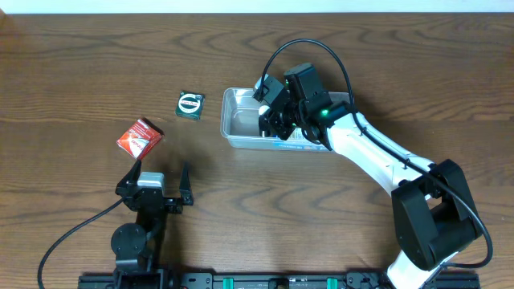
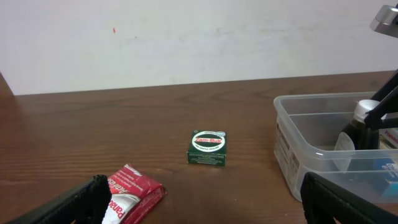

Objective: Pack container
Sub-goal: 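Release the bottle and retract the right arm to the right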

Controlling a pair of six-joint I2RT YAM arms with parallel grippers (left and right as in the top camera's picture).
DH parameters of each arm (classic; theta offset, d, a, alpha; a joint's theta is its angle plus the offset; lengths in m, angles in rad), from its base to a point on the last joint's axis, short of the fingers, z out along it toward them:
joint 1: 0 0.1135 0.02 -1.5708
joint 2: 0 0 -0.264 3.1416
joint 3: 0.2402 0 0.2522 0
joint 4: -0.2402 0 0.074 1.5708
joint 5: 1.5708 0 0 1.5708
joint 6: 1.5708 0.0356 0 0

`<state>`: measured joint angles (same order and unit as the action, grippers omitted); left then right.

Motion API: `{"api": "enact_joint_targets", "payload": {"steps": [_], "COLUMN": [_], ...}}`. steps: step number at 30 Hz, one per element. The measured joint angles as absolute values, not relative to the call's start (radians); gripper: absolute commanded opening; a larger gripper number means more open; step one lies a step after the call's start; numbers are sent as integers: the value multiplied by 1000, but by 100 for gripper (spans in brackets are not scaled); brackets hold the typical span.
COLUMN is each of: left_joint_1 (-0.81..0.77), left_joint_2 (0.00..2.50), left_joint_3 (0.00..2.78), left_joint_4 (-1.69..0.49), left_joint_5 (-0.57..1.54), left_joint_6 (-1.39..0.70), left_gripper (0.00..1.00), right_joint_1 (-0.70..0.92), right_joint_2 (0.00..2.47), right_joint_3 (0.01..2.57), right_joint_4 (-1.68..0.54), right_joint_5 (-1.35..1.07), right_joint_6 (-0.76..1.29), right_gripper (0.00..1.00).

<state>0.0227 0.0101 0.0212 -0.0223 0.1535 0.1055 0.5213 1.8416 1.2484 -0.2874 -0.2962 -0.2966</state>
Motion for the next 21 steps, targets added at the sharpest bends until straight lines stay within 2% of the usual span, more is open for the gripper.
{"api": "enact_joint_targets", "payload": {"steps": [8,11,16,21], "left_joint_1": [23,23,23,23], "left_joint_2": [10,10,10,10], "left_joint_3": [21,21,21,21], "left_joint_4": [-22,-22,-22,-22], "left_joint_5": [154,154,154,154], "left_joint_6": [105,105,105,105], "left_gripper": [98,98,98,98], "right_joint_1": [521,521,521,521], "right_joint_2": [1842,1842,1842,1842], "right_joint_3": [1248,1248,1248,1248], "right_joint_4": [-289,-290,-290,-290], "right_joint_5": [-292,-290,-288,-287], "right_joint_6": [-297,-296,-302,-303], "right_gripper": [27,36,44,46]}}
